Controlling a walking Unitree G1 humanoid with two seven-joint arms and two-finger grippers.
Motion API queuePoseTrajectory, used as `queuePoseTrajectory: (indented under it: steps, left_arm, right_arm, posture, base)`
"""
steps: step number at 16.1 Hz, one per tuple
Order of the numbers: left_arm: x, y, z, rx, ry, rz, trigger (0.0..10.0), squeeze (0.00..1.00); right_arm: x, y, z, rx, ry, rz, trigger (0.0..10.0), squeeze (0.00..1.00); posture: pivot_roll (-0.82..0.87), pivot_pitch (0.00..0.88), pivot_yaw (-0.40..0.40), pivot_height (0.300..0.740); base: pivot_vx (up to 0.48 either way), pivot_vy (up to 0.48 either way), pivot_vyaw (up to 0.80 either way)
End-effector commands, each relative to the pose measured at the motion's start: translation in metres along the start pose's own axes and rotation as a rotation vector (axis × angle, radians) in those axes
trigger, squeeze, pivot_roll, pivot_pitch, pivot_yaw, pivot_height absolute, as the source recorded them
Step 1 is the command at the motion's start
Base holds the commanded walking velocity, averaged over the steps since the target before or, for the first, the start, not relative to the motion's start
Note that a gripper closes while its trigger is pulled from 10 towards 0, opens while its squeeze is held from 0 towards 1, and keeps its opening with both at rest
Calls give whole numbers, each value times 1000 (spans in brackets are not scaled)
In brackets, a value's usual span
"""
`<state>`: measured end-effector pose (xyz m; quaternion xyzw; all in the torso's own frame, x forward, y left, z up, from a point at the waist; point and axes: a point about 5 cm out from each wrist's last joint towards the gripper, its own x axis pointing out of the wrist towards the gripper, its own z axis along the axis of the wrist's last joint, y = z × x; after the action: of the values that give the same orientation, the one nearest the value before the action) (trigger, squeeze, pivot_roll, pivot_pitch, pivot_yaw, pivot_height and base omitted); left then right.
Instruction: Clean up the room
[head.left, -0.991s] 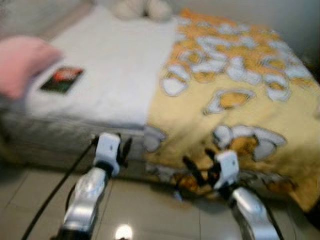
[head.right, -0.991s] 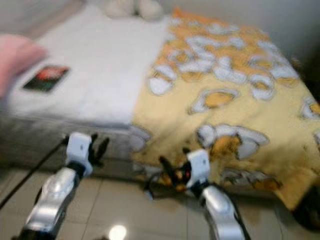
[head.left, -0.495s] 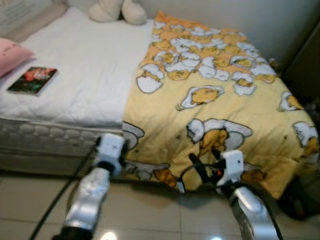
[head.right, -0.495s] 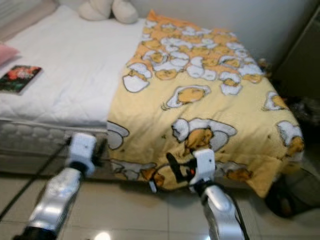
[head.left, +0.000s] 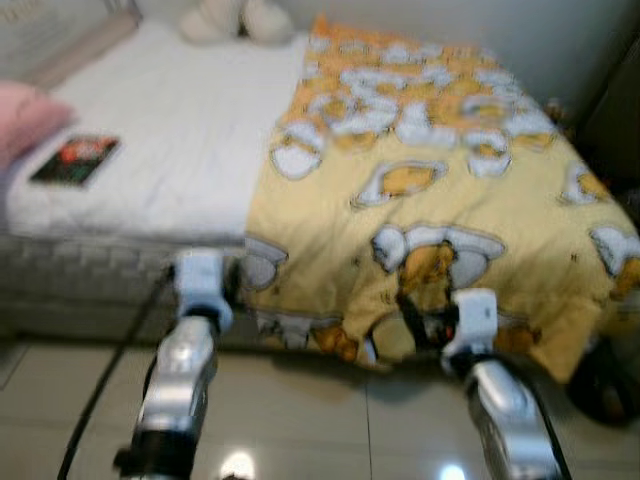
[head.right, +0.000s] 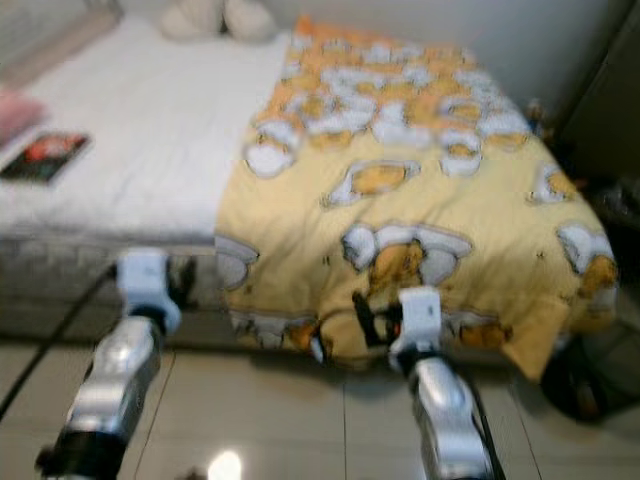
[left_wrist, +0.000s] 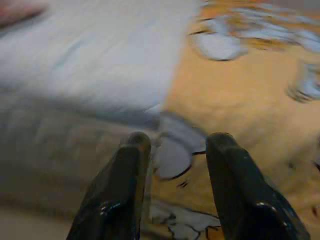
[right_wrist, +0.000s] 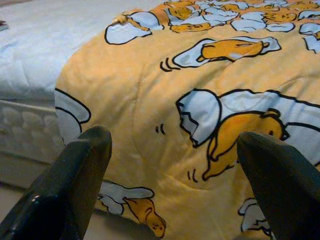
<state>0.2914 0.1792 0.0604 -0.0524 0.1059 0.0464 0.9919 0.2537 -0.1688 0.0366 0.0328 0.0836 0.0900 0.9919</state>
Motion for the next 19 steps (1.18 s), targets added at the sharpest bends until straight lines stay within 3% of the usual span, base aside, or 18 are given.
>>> queuePoseTrajectory:
  steps: [1, 4, 7, 10, 15, 17, 19]
  left_arm:
    - [0, 5, -2, -36, 10, 26, 10000, 0]
    - [2, -10, 8, 93, -54, -55, 10000, 0]
    - [6, -11, 14, 195, -77, -75, 10000, 0]
    - [4, -19, 13, 301, -99, -102, 10000, 0]
    - [2, -8, 9, 282, -70, -88, 10000, 0]
    - [3, -15, 10, 313, -77, -111, 10000, 0]
    - [3, -17, 9, 273, -71, -116, 10000, 0]
  right_arm:
    - [3, -7, 11, 32, -57, -48, 10000, 4]
    - [6, -3, 14, 28, -69, -28, 10000, 35]
    - [8, 5, 15, 30, -68, 9, 10000, 110]
    - [8, 8, 13, 40, -59, 29, 10000, 118]
    - [6, 12, 9, 49, -38, 52, 10000, 129]
    - [6, 6, 4, 33, -2, 16, 10000, 94]
    - [6, 8, 6, 30, -20, 44, 10000, 114]
  posture:
    - [45, 0, -38, 740]
    - [44, 0, -36, 740]
    - [43, 0, -34, 740]
    - [45, 0, -33, 740]
    - [48, 0, -26, 740]
    - [50, 0, -23, 740]
    - [49, 0, -23, 740]
  base:
    - [0, 0, 469]
    - [0, 0, 475]
    - [0, 0, 458]
    - [0, 0, 454]
    - [0, 96, 445]
    - [0, 240, 0]
    - [0, 0, 363]
